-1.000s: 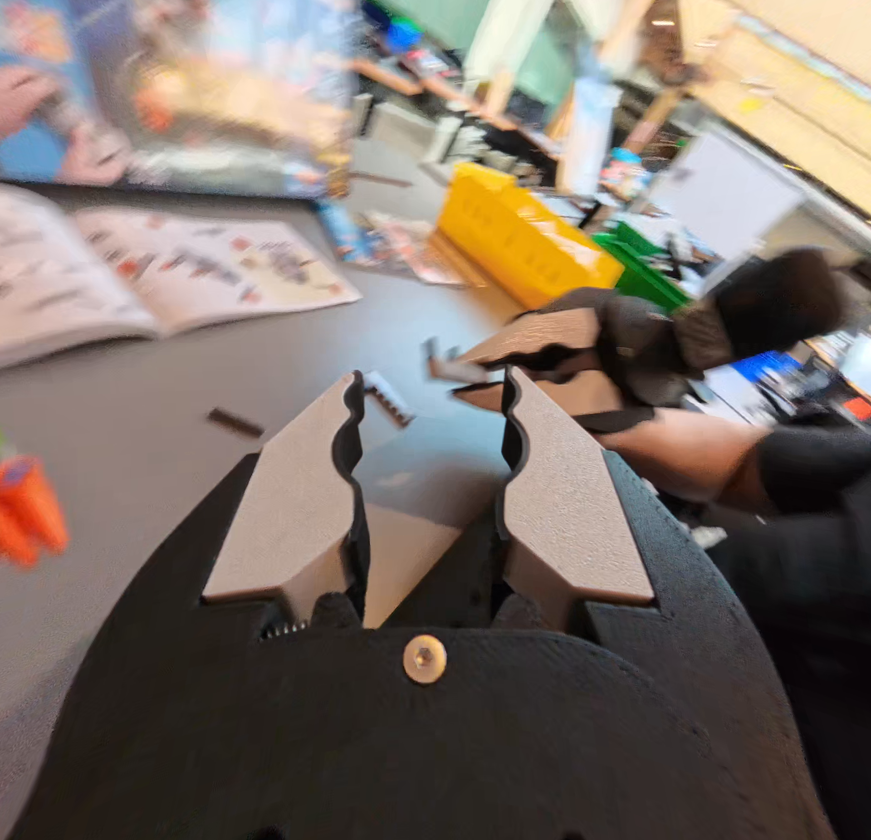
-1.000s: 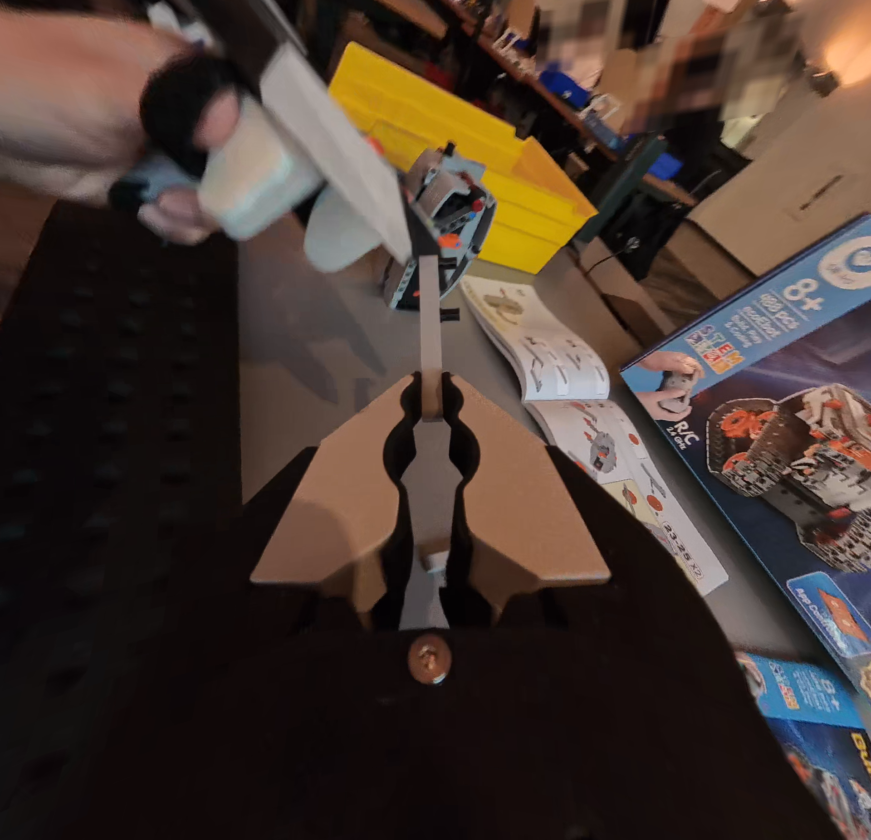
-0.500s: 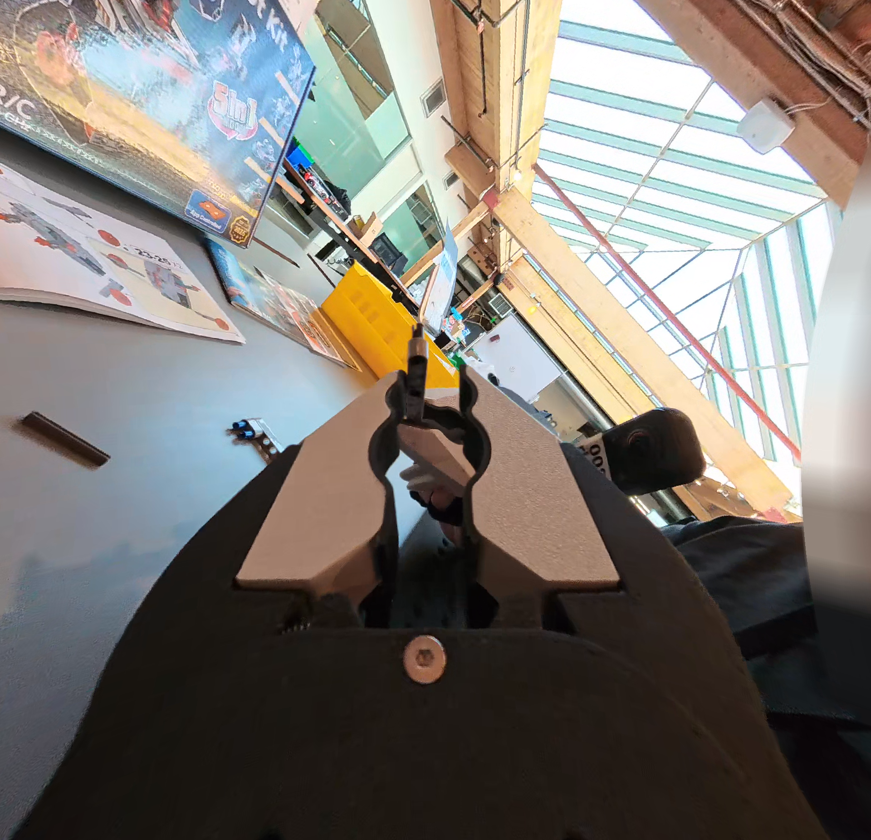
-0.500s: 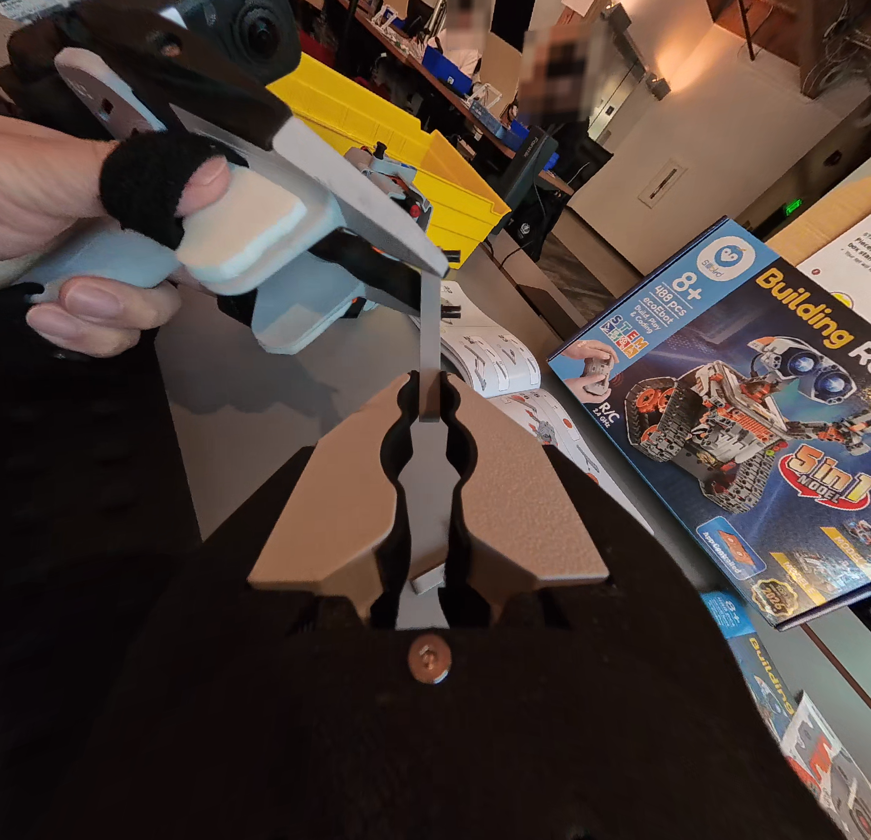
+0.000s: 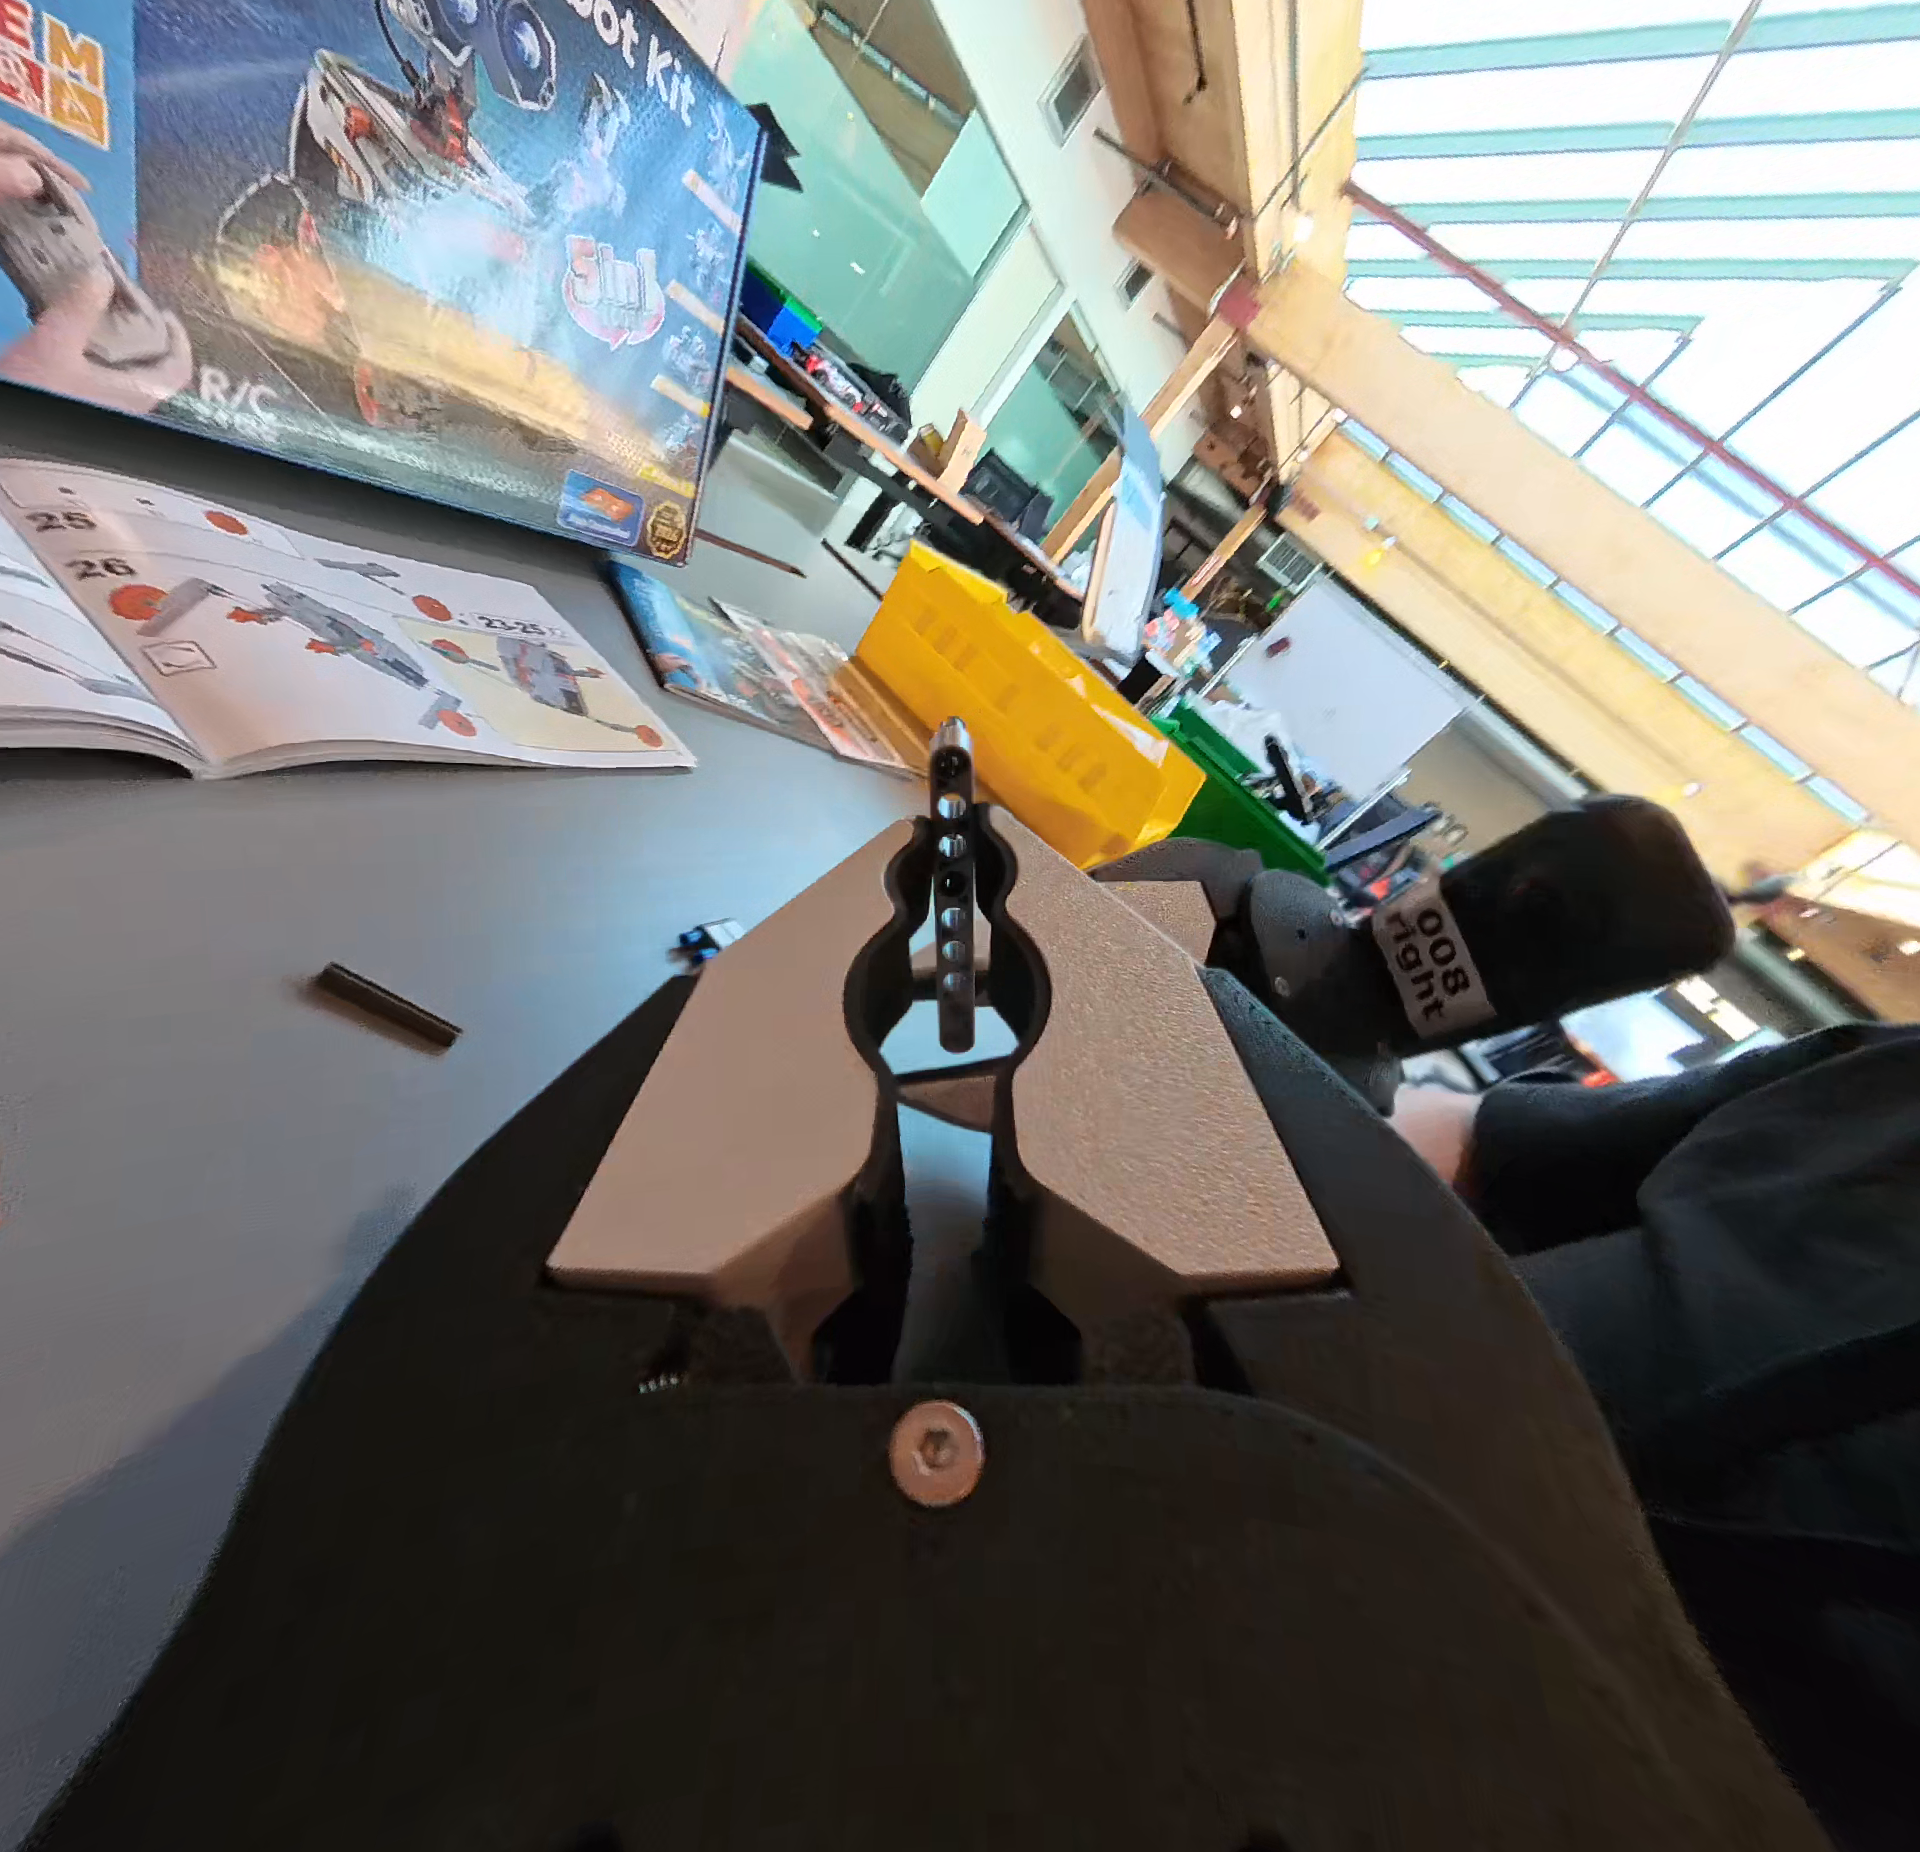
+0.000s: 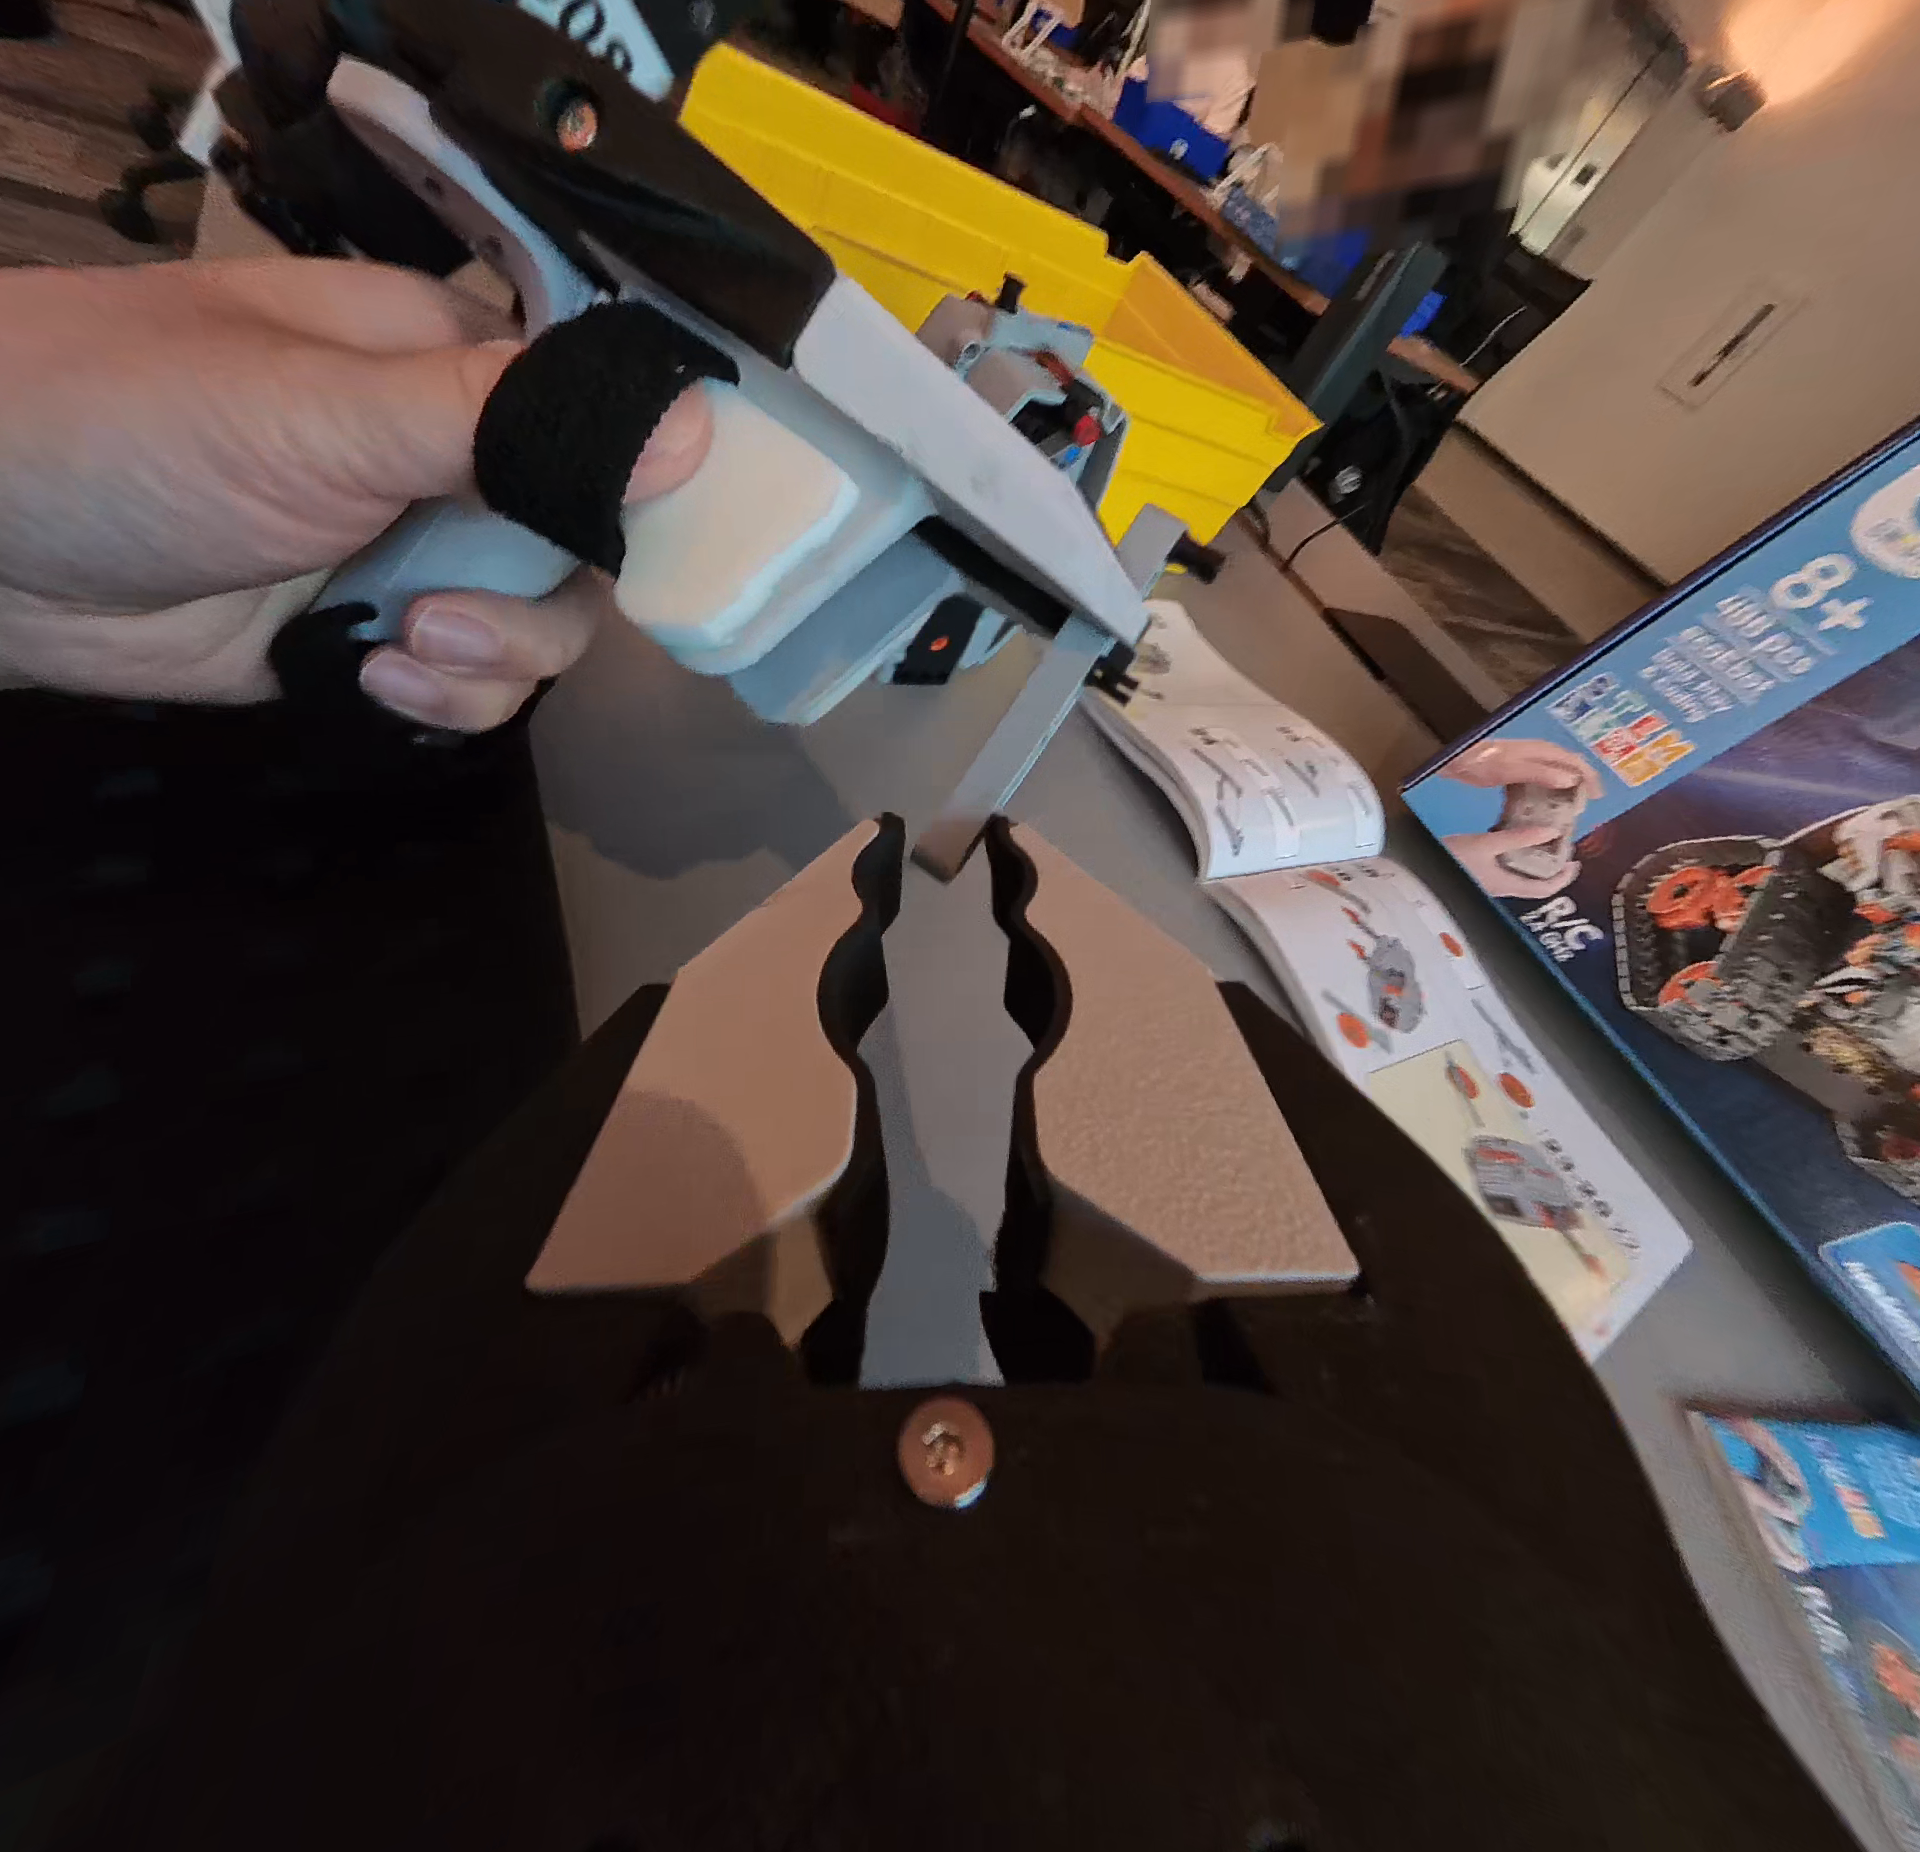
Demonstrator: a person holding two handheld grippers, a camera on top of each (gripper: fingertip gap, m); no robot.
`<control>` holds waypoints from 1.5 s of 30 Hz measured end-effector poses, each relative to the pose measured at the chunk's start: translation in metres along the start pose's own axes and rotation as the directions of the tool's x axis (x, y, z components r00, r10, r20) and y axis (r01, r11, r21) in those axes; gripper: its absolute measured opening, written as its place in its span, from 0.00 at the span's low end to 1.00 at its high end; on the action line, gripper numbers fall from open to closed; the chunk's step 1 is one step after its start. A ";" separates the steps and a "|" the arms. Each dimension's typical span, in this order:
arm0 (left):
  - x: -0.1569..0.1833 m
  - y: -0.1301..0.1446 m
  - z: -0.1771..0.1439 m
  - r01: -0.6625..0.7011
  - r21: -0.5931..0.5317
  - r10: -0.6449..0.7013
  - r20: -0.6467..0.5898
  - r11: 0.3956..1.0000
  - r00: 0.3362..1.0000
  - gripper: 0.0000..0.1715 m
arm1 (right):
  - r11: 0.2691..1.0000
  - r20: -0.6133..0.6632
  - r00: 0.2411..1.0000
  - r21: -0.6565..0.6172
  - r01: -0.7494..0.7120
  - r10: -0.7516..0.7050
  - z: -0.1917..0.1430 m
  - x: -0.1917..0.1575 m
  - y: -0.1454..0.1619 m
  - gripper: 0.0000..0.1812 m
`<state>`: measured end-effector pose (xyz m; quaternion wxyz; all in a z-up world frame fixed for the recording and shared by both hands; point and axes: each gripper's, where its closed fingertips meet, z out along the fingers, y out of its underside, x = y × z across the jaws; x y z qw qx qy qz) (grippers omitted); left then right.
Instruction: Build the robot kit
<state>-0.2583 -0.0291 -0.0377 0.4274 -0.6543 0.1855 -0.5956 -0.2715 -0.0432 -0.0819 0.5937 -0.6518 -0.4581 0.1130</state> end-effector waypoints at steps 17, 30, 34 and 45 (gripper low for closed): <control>-0.017 0.026 -0.001 -0.169 -0.342 0.199 0.054 0.924 0.978 0.03 | 0.953 0.190 0.934 -0.053 -0.297 0.302 -0.004 0.019 0.025 0.16; -0.026 0.042 0.016 -0.116 -0.463 0.134 0.007 0.879 0.991 0.03 | 0.973 0.160 0.966 -0.146 -0.179 0.202 -0.012 0.053 0.056 0.16; -0.029 0.045 0.020 -0.101 -0.480 0.118 0.006 0.871 0.993 0.03 | 0.974 0.185 0.963 -0.152 -0.170 0.197 -0.016 0.059 0.061 0.16; -0.028 0.062 0.040 -0.071 -0.561 0.054 -0.047 0.825 0.997 0.03 | 0.976 0.316 0.939 -0.204 -0.076 0.139 -0.034 0.067 0.109 0.31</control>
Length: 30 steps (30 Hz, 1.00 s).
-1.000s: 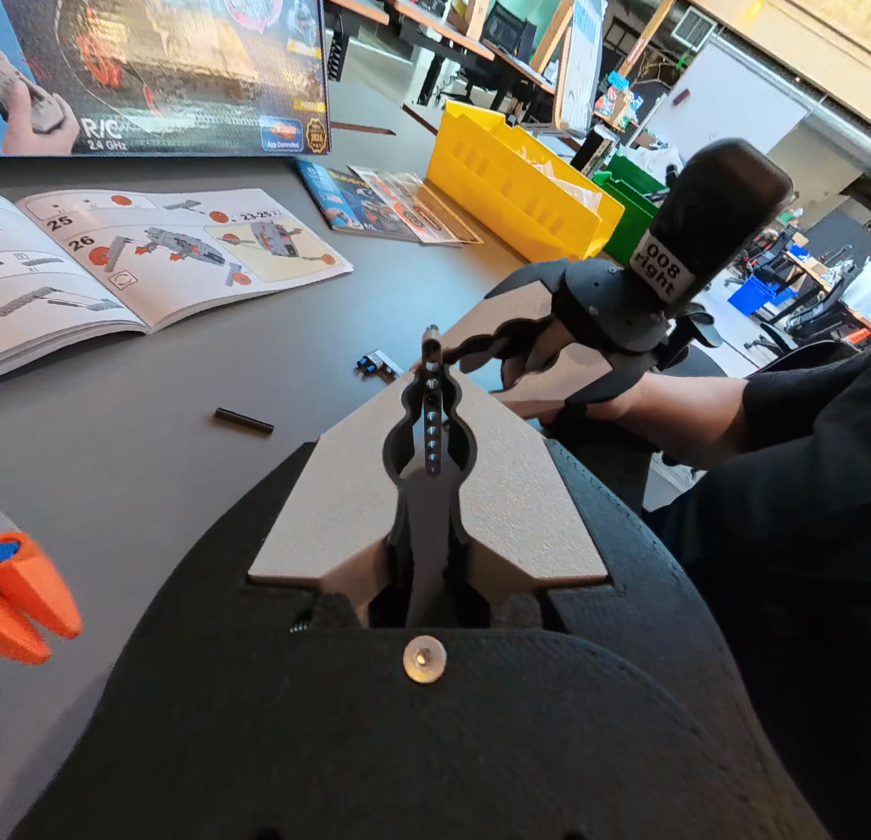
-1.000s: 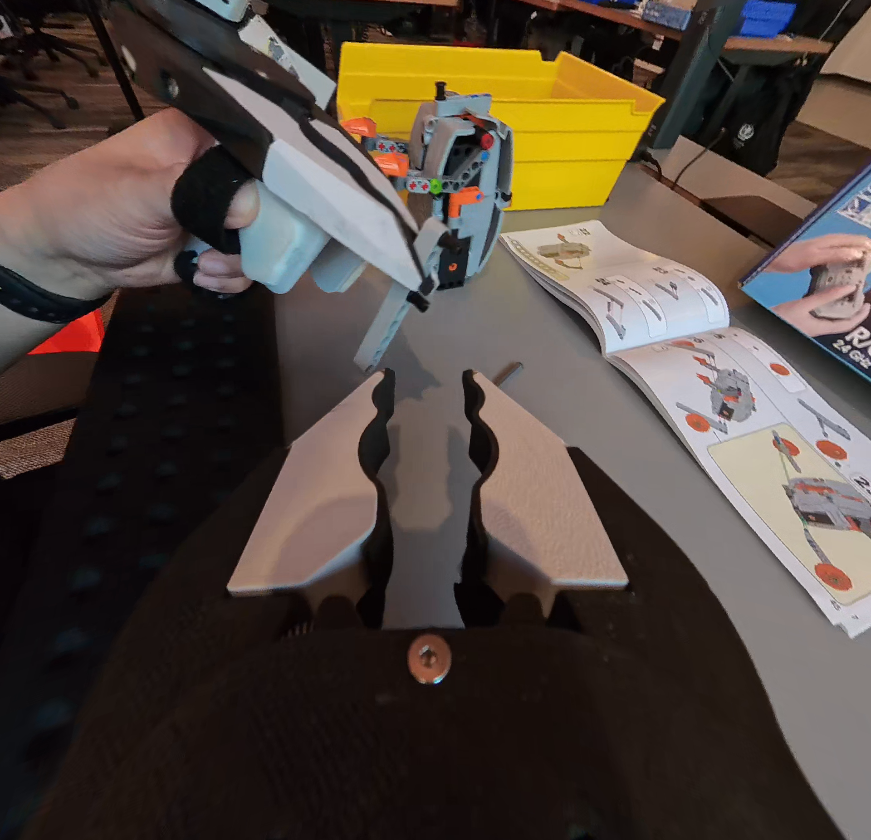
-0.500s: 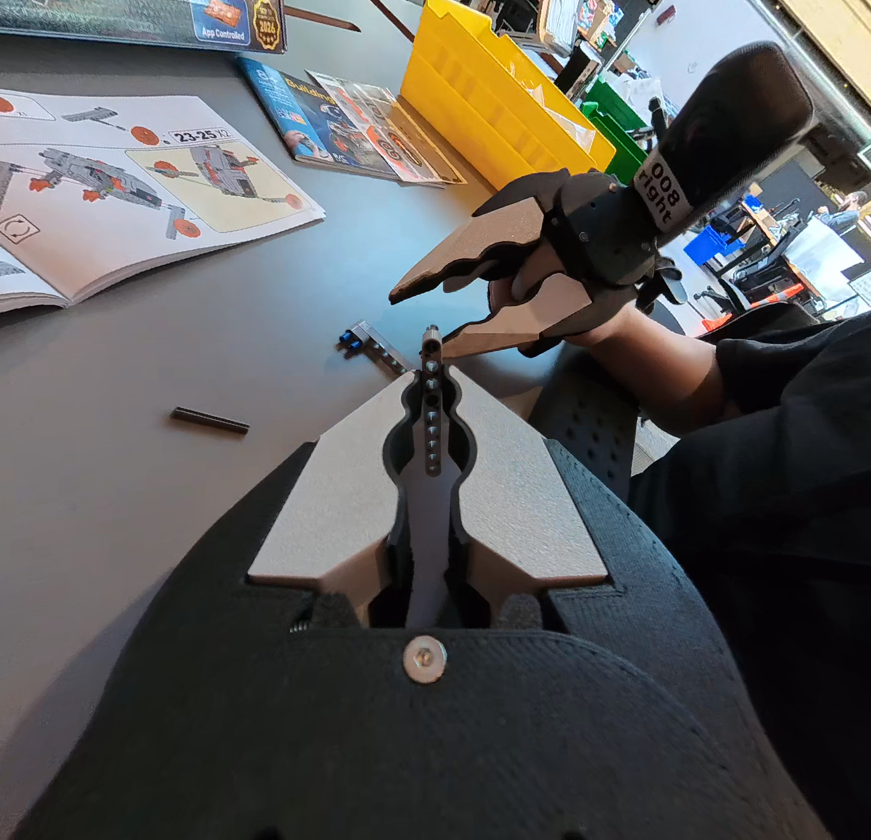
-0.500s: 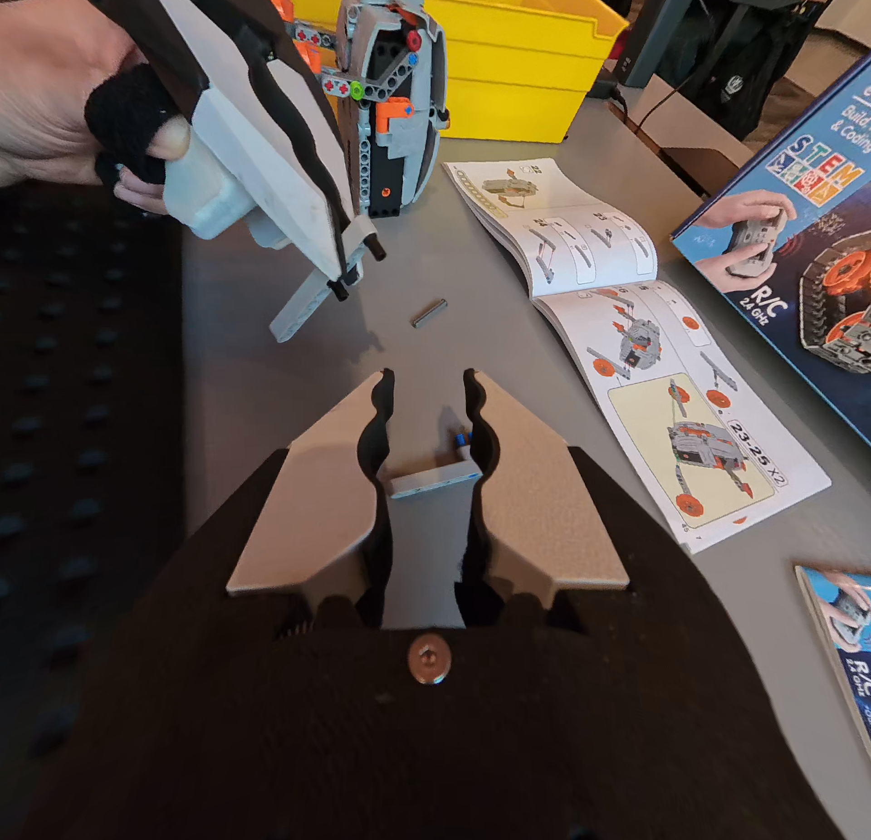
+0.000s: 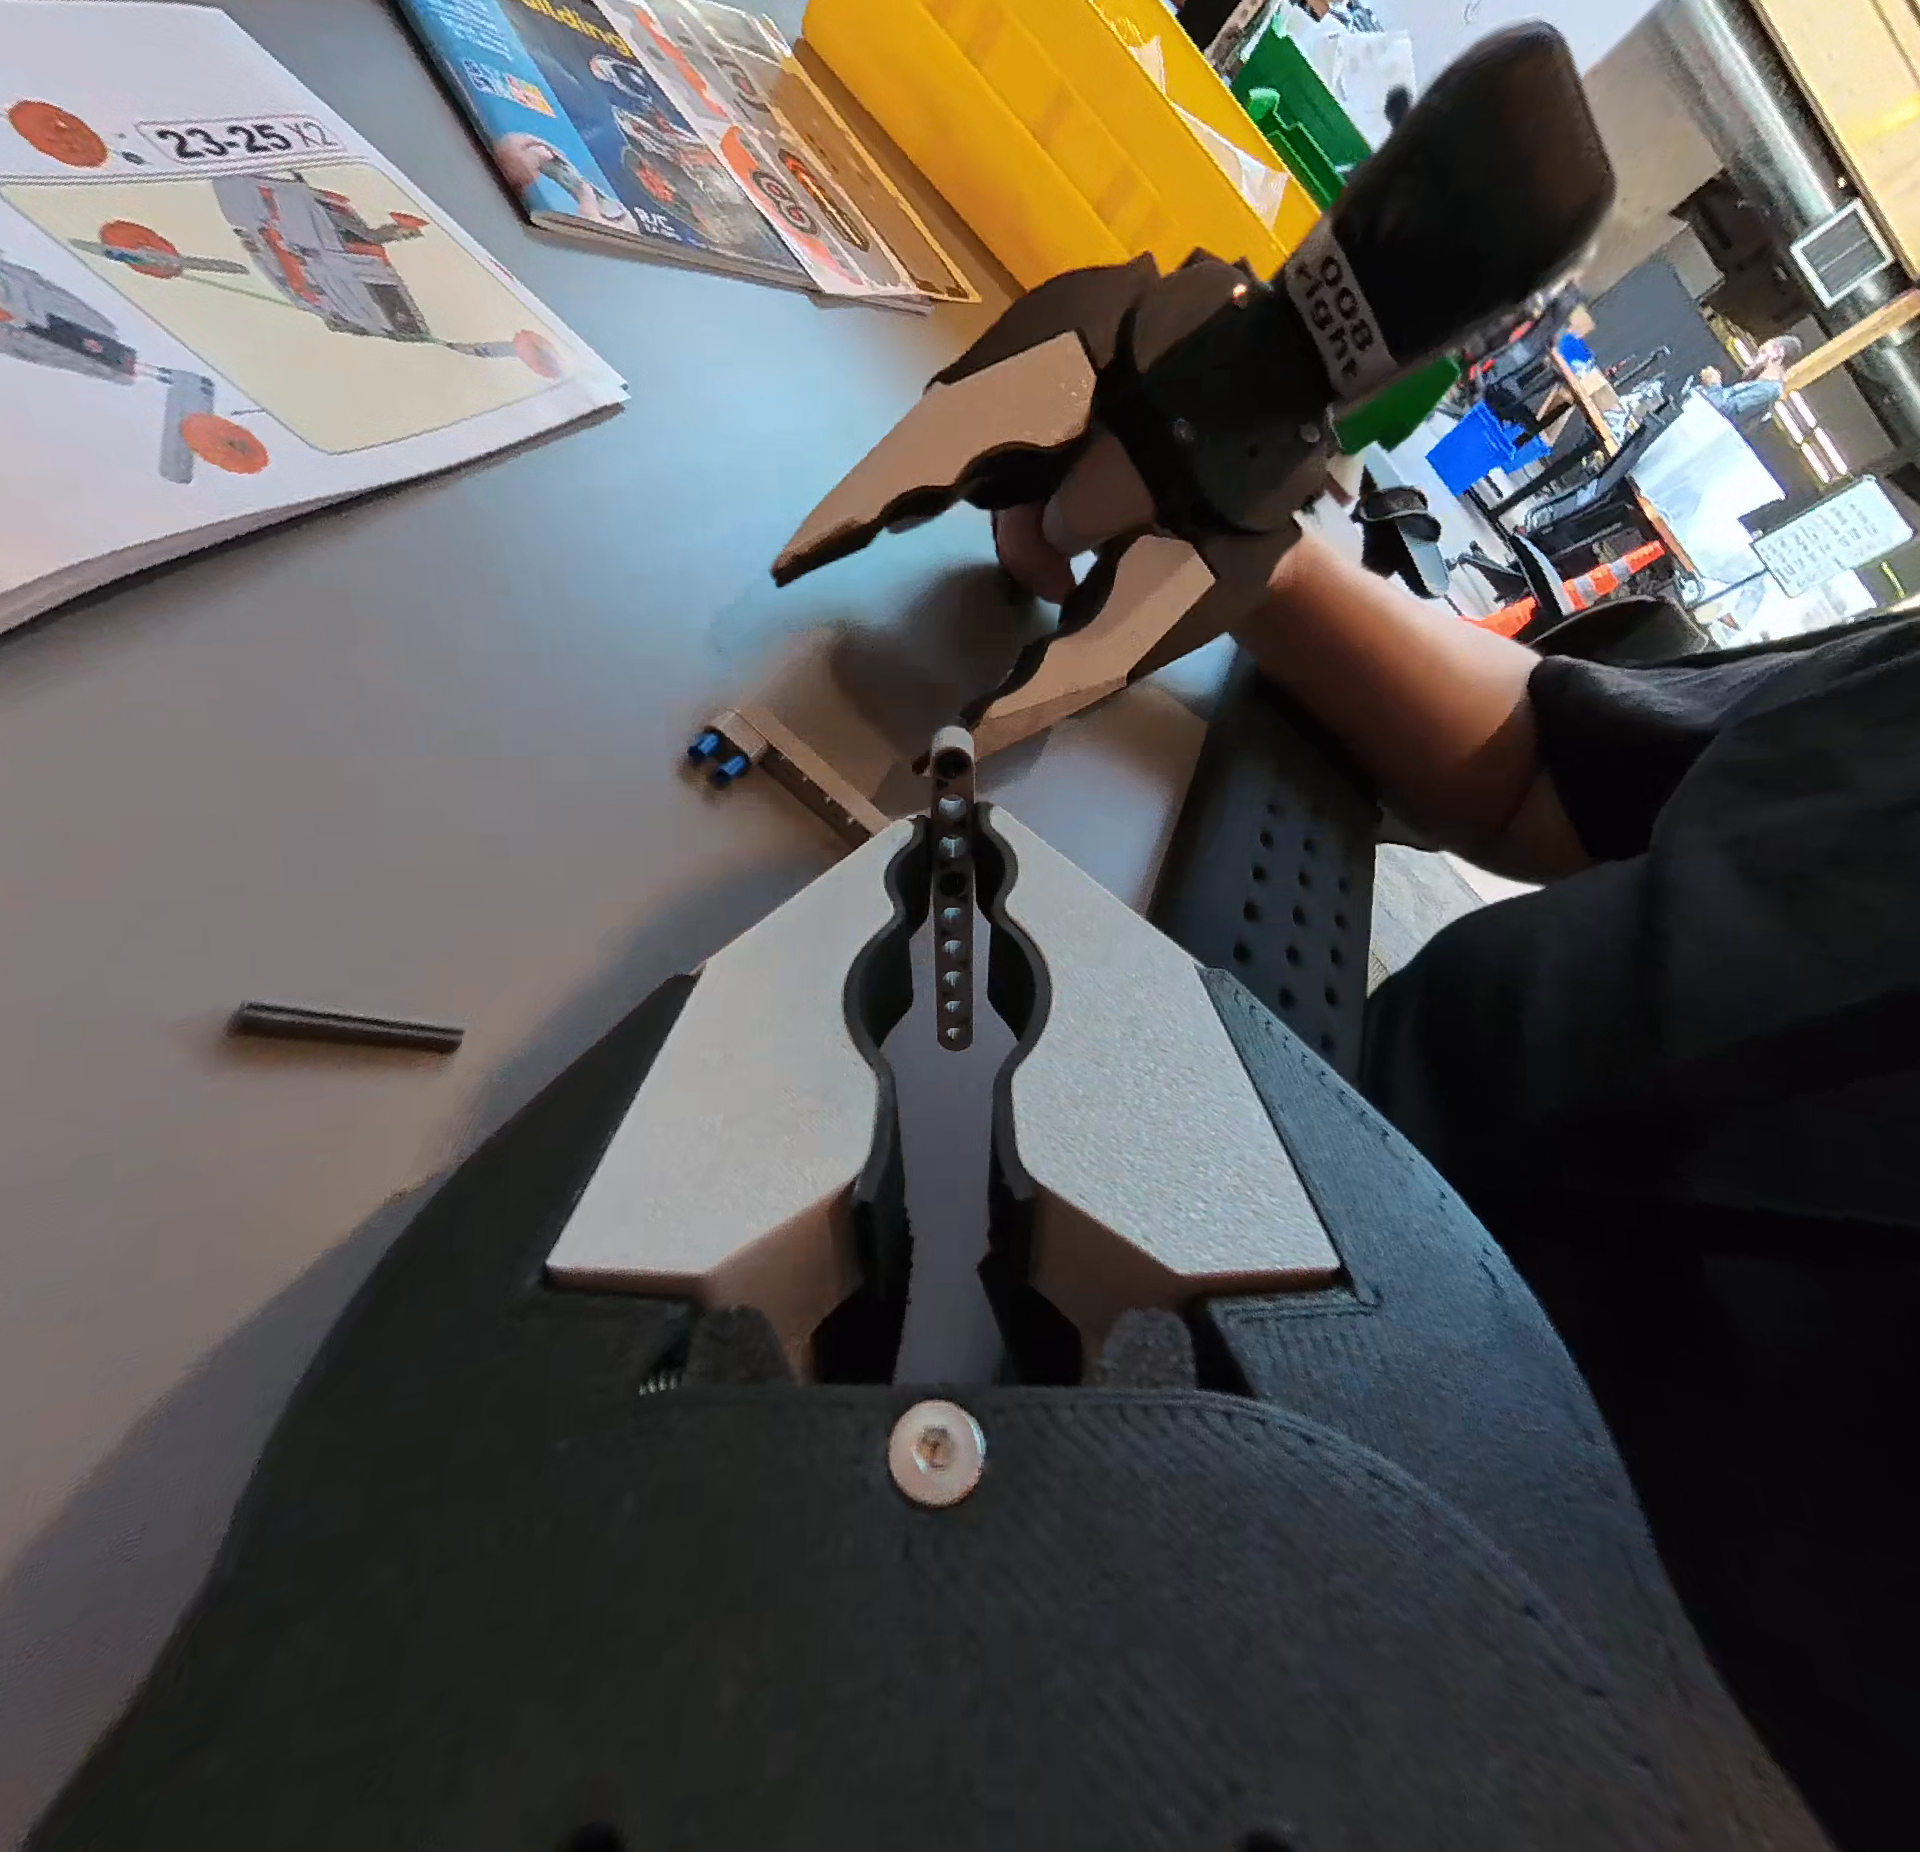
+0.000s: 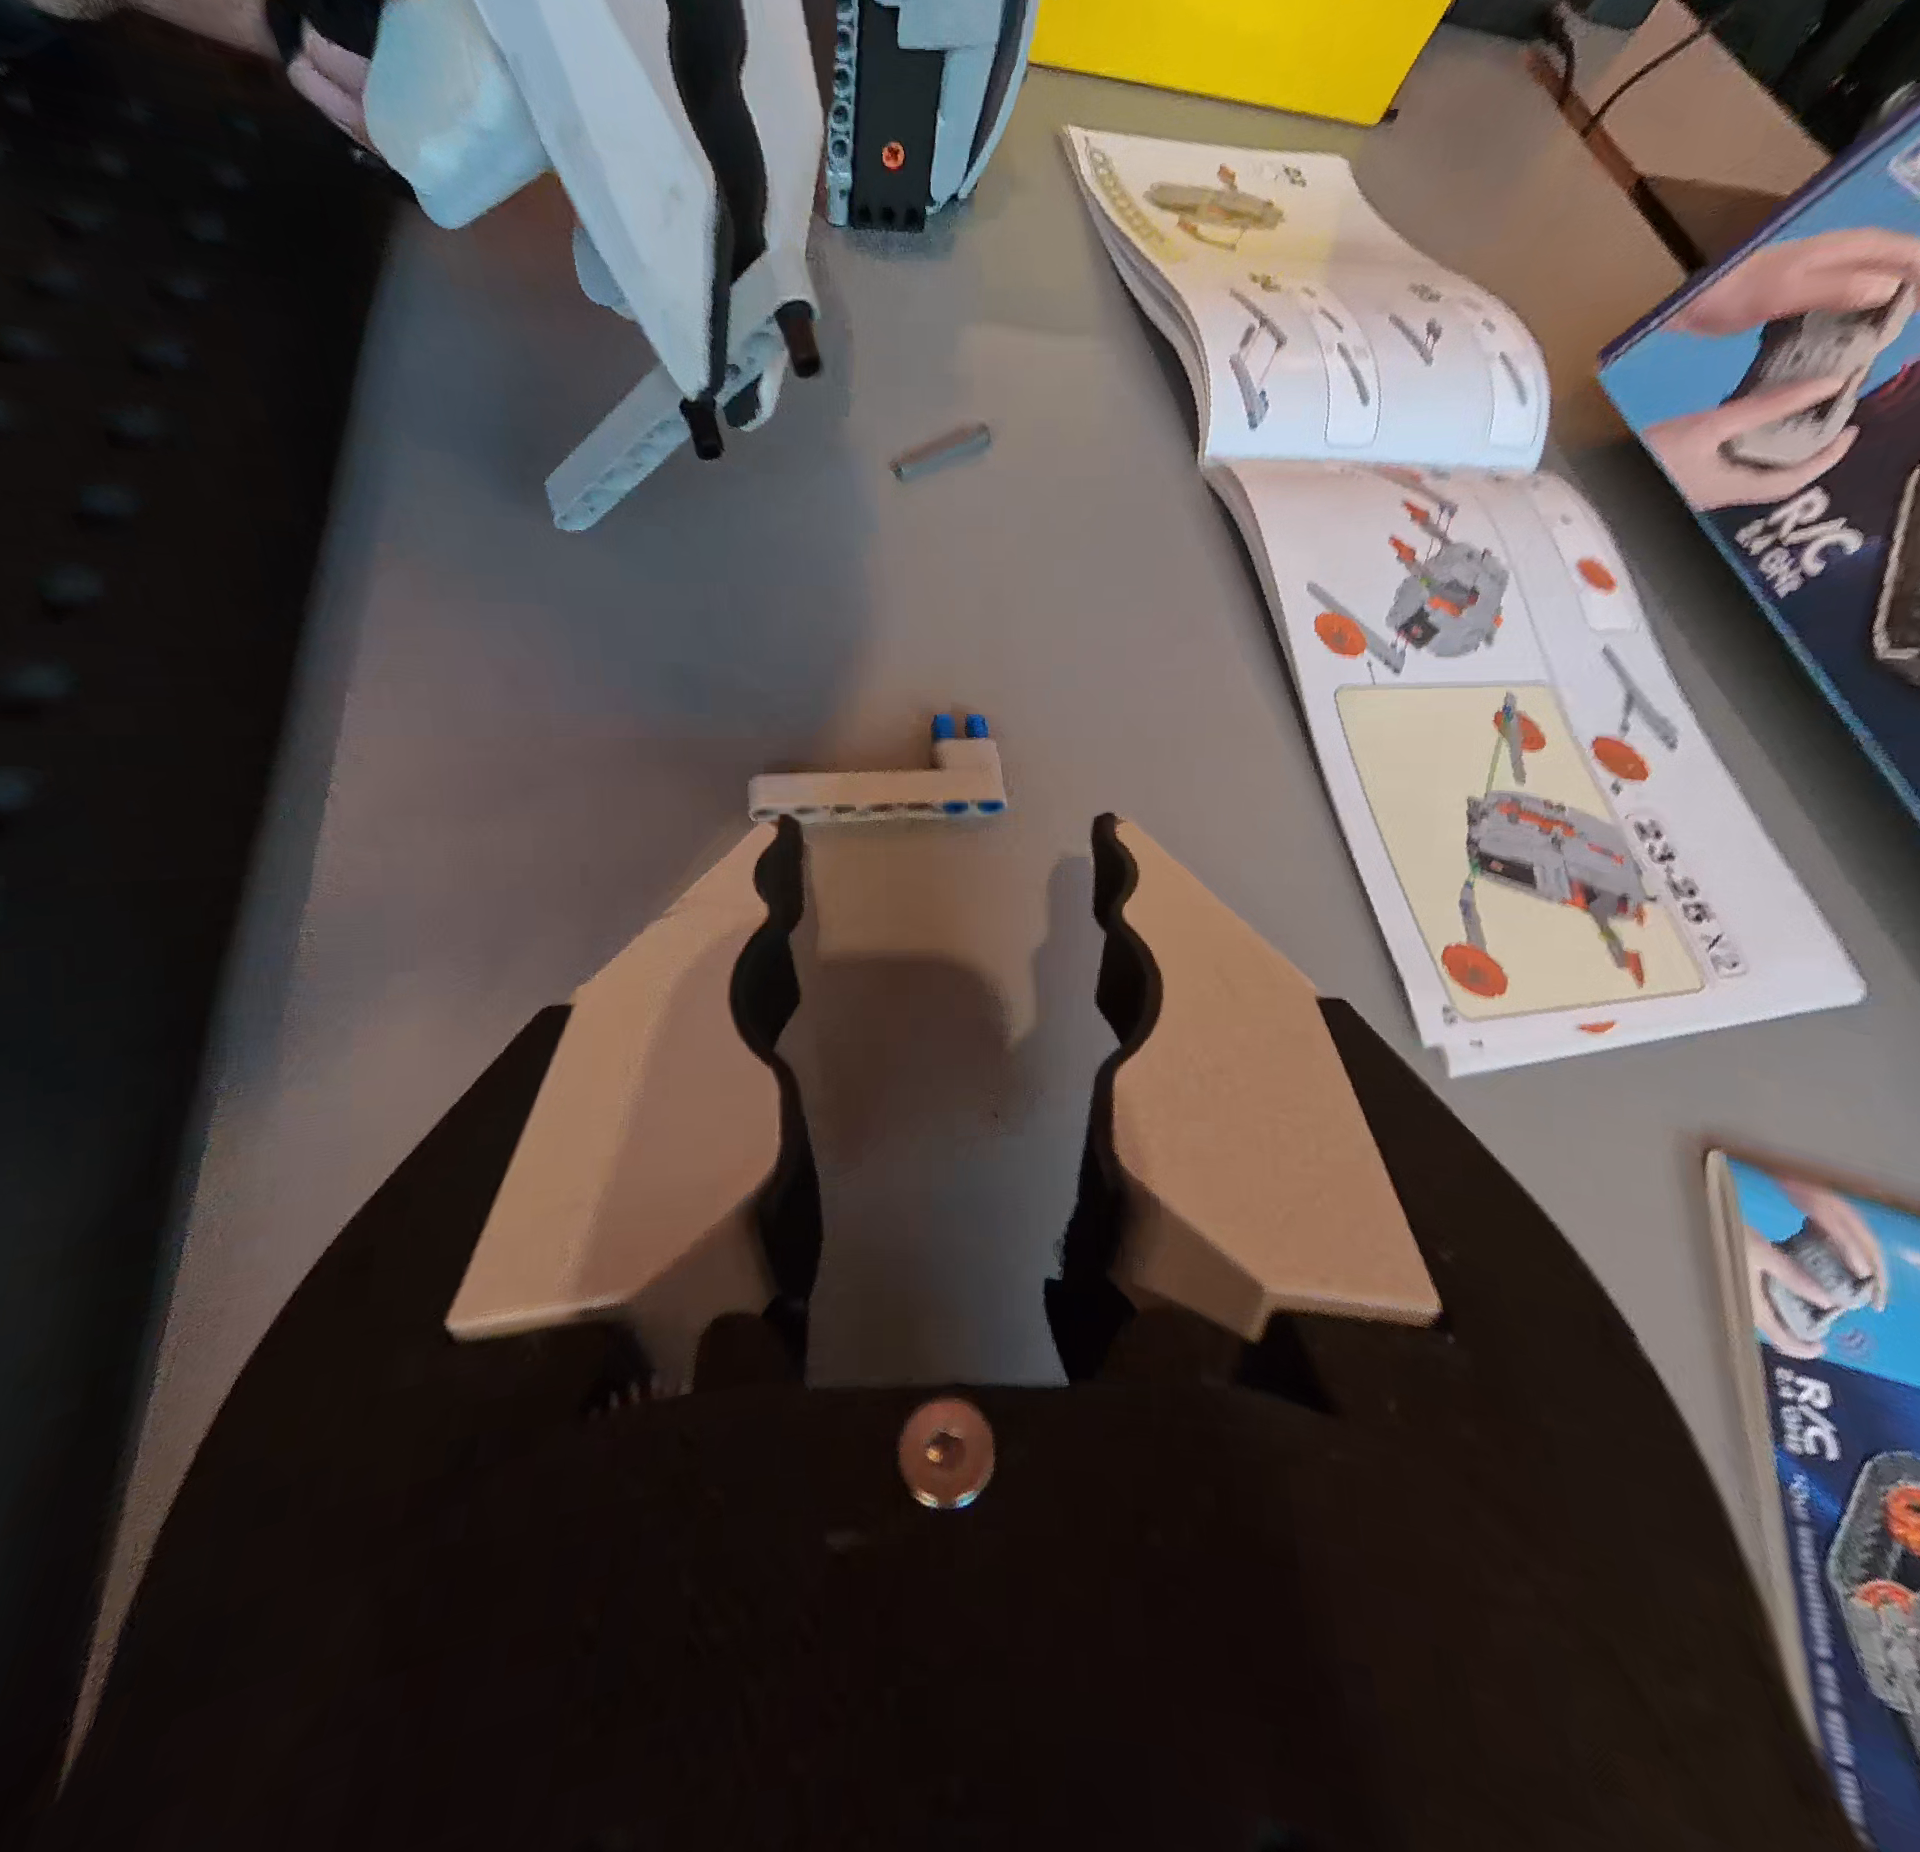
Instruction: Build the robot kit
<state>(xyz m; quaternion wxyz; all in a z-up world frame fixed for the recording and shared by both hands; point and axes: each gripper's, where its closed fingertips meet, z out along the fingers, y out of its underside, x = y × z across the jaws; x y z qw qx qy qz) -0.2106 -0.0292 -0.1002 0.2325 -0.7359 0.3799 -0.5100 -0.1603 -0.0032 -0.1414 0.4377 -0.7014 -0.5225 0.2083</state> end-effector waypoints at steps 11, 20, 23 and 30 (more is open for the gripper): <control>-0.011 0.014 0.012 0.011 -0.061 -0.012 -0.020 0.998 1.000 0.03 | 0.989 0.086 0.987 -0.073 -0.131 0.137 0.005 -0.008 0.010 0.50; -0.010 0.025 0.022 -0.005 -0.130 0.001 -0.028 0.992 1.000 0.03 | 0.980 0.066 0.986 -0.145 -0.139 0.150 0.013 -0.010 0.018 0.48; -0.010 0.025 0.022 -0.005 -0.133 0.001 -0.031 0.991 1.000 0.03 | 0.977 0.073 0.982 -0.135 -0.163 0.174 0.012 -0.009 0.017 0.46; -0.008 0.027 0.022 0.001 -0.139 -0.006 -0.036 0.990 0.999 0.03 | 0.972 0.104 0.972 -0.120 -0.200 0.213 0.011 -0.013 0.013 0.46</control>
